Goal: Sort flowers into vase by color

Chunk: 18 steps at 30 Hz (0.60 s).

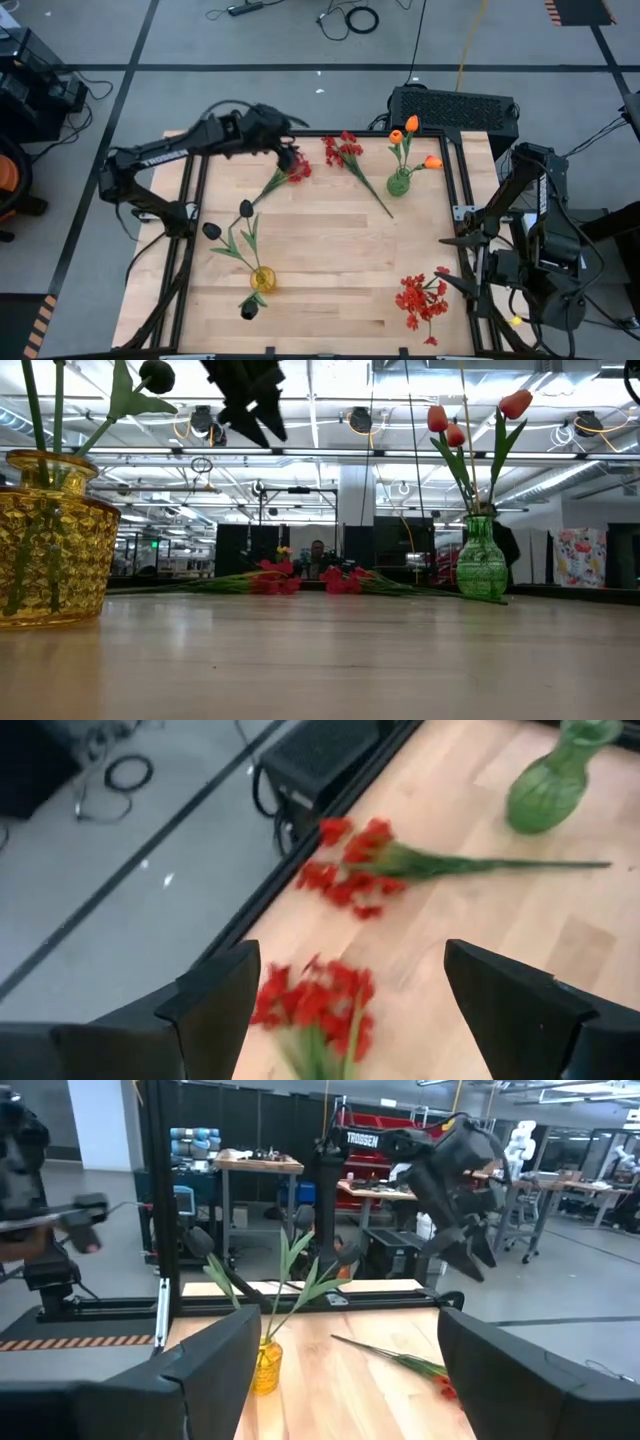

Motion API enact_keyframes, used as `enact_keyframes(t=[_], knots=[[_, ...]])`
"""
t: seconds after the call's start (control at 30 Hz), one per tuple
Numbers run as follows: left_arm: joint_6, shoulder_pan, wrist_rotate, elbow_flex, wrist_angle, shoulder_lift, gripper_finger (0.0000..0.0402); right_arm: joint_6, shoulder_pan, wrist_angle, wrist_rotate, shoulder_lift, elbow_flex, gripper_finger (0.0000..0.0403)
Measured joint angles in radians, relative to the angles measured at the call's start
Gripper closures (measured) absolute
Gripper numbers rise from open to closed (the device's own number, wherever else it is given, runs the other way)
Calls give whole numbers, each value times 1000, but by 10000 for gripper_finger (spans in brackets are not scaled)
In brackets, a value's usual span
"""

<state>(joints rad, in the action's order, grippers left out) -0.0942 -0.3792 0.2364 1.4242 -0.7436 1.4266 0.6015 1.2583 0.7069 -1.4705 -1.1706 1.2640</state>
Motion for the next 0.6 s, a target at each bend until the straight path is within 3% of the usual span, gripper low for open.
enact_keyframes(t=[0.13, 0.3, 0.5, 0.6], knots=[[30, -99, -73, 1, -21, -44, 78, -3, 0, 16, 0, -1, 0, 106], [77, -219, -247, -27, -36, -47, 78, 15, 0, 59, 1, -1, 0, 106], [134, -315, -400, -153, -25, -47, 92, 41, 0, 74, 2, -1, 0, 106], [143, -323, -425, -236, -25, -47, 113, 41, 0, 74, 2, -1, 0, 106]])
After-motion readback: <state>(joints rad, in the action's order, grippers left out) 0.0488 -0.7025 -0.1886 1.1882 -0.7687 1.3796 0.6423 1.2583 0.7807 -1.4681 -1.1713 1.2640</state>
